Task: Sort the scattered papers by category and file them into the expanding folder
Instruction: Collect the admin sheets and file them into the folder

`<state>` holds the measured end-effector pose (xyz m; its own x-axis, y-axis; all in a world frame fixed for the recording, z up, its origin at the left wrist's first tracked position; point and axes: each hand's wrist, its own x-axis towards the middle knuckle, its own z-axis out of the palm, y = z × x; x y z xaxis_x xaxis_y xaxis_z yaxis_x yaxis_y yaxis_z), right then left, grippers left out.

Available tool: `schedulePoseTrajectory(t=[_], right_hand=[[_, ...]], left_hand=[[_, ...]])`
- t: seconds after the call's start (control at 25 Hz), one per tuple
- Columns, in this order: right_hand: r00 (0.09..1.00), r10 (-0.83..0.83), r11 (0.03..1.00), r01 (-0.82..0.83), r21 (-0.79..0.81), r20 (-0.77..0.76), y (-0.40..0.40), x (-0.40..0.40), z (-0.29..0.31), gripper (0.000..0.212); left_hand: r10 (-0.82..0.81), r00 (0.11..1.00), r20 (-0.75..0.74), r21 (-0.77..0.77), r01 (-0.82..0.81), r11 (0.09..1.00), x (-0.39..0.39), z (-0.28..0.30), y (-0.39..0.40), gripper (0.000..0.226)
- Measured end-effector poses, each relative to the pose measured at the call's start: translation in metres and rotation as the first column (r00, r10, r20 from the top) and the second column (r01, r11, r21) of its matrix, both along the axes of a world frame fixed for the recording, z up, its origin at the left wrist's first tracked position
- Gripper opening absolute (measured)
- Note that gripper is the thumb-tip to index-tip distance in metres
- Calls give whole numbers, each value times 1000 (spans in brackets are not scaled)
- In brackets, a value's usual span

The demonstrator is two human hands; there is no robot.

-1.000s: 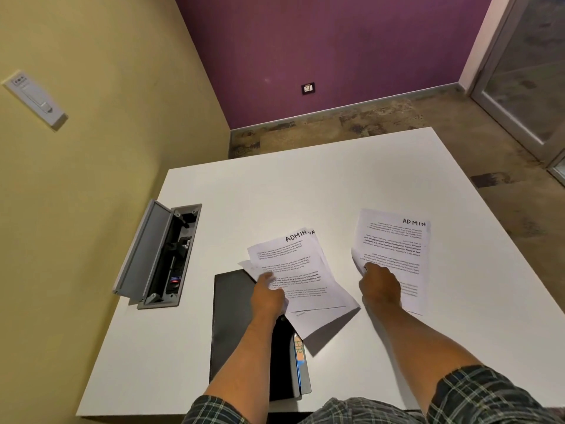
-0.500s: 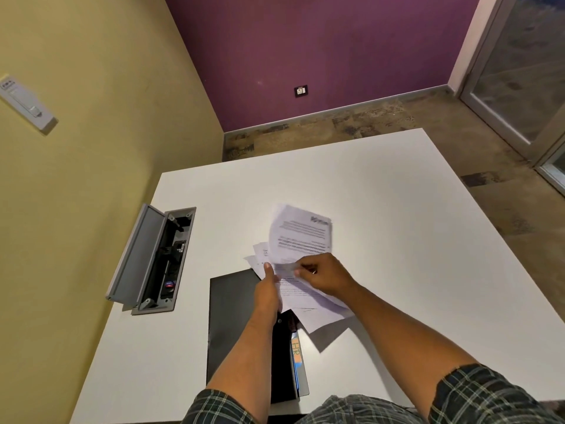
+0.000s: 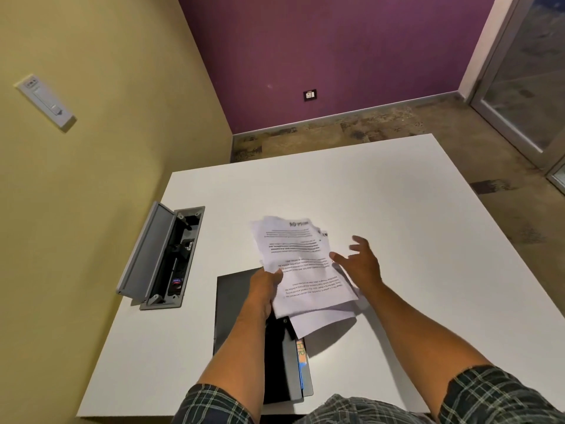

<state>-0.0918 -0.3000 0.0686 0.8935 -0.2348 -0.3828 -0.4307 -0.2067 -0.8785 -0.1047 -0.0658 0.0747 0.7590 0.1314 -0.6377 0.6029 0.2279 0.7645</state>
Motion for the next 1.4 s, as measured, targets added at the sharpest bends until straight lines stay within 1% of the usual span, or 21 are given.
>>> schedulePoseTrajectory(t=[0.04, 0.08, 0.12, 0.16, 0.24, 0.28, 0.32, 0.36, 0.44, 0.52, 0.6, 0.68, 0.76, 0.84, 0.92, 1.04, 1.12, 1.2, 1.32, 1.4], right_hand=[[995, 10, 1000, -11, -13, -100, -7, 3, -2, 94], [982, 28, 998, -17, 62, -189, -14, 7, -7, 105], [968, 65, 986, -25, 164, -244, -18, 7, -6, 107], [959, 117, 965, -48, 260, -258, -21, 6, -5, 100], [959, 221, 903, -132, 410, -177, -25, 1, 0, 73], [960, 247, 865, -155, 477, -135, -26, 0, 0, 65], [957, 266, 830, -166, 533, -117, -26, -2, 3, 65], [953, 274, 809, -155, 567, -130, -25, -1, 2, 68], [939, 281, 810, -121, 574, -200, -23, -3, 2, 73], [922, 302, 760, -78, 645, -244, -17, -6, -6, 74], [925, 280, 723, -27, 691, -257, -9, -12, -14, 76], [950, 233, 720, -24, 693, -209, 0, -17, -9, 70], [989, 95, 727, 5, 687, -109, 0, -19, -5, 58], [998, -46, 701, 56, 711, -33, -9, -16, -1, 50], [996, -91, 692, 56, 719, 11, -22, -9, 5, 45], [998, 17, 729, -52, 682, 57, -31, 1, 16, 45], [990, 117, 747, -141, 649, 80, -35, 3, 19, 51], [977, 190, 772, -207, 601, 93, -41, 4, 20, 55], [967, 234, 825, -250, 507, 97, -53, 6, 25, 50], [953, 269, 868, -301, 396, 136, -61, 8, 31, 58]], left_hand=[[-35, 999, 28, -48, 37, 998, -2, 5, 2, 29], [-66, 996, 60, -99, 72, 993, -4, 11, 4, 34], [-103, 990, 102, -140, 116, 983, -5, 17, 5, 40], [-148, 977, 153, -171, 174, 970, -6, 23, 6, 44], [-228, 942, 248, -201, 280, 939, -7, 29, 6, 49], [-240, 932, 271, -215, 302, 929, -7, 31, 6, 53], [-234, 932, 276, -222, 298, 928, -7, 33, 6, 56], [-220, 933, 283, -224, 288, 931, -7, 36, 6, 57], [-199, 932, 302, -243, 278, 929, -6, 38, 5, 57], [-199, 928, 314, -266, 287, 920, -4, 40, 6, 66], [-211, 917, 337, -275, 311, 910, -1, 43, 7, 75], [-219, 907, 361, -278, 329, 903, 1, 47, 6, 74], [-208, 910, 358, -295, 322, 900, 1, 51, 6, 73], [-199, 925, 323, -283, 295, 912, 3, 50, 7, 77], [-236, 927, 292, -241, 310, 920, 4, 46, 9, 75], [-309, 907, 287, -225, 377, 898, 4, 46, 4, 61], [-289, 918, 271, -213, 350, 912, 4, 46, -5, 59], [-254, 931, 262, -161, 301, 940, 6, 41, -13, 56], [-194, 944, 267, -89, 224, 970, 11, 40, -20, 46], [-209, 932, 296, -32, 229, 973, 13, 44, -22, 45]])
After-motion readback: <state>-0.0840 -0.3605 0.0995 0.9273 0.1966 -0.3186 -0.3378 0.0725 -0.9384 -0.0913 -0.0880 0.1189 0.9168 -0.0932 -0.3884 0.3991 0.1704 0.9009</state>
